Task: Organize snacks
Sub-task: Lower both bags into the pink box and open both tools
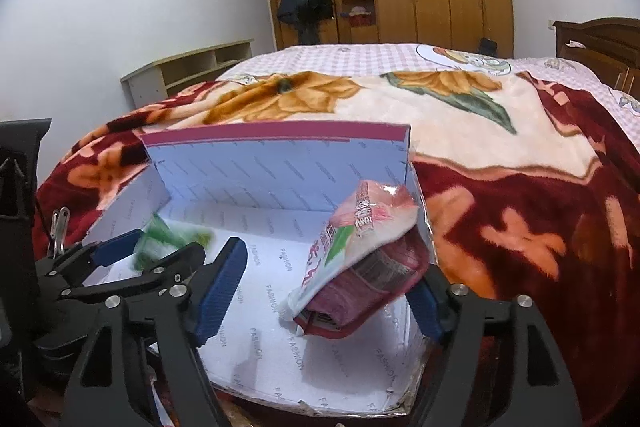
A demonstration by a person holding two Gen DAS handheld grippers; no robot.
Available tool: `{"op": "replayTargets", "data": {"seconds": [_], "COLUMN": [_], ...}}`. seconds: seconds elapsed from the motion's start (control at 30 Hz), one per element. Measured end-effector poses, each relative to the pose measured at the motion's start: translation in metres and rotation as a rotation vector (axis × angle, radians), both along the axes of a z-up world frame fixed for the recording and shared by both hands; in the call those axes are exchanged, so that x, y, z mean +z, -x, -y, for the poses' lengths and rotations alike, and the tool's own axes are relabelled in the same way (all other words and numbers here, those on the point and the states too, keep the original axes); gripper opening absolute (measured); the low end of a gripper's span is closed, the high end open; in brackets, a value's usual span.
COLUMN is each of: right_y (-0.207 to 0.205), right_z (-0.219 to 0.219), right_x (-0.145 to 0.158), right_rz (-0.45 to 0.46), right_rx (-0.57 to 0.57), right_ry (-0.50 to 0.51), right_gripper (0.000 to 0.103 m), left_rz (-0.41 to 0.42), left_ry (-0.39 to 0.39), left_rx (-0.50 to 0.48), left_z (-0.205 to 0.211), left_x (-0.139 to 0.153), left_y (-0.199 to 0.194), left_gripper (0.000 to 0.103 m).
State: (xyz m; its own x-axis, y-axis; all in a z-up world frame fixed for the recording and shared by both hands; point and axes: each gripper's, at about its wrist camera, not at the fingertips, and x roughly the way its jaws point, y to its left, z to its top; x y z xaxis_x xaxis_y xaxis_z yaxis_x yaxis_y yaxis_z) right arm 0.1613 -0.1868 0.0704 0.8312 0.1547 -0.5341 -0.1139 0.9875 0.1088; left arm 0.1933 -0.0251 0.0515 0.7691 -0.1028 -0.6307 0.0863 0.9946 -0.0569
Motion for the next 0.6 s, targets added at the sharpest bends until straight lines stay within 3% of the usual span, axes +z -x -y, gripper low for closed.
{"op": "replayTargets", "data": {"seconds": [0.27, 0.6], "right_y": [0.012, 0.028], "right_z": [-0.002, -0.006], "right_x": [0.012, 0.026], "right_rz": [0.071, 0.096], "right_rx": [-0.002, 0.002], "right_ry": [0.005, 0.013], "right_gripper": [0.078, 0.078], "left_rz": [0.038, 0.078], "left_ry": [0.018, 0.007], "left_rx": [0.03, 0.02], "left_z": [-0.009, -0.012], "left_x": [0.015, 0.039], "left_y": [0.011, 0.038], "left_gripper": [0.08, 0.08]}}
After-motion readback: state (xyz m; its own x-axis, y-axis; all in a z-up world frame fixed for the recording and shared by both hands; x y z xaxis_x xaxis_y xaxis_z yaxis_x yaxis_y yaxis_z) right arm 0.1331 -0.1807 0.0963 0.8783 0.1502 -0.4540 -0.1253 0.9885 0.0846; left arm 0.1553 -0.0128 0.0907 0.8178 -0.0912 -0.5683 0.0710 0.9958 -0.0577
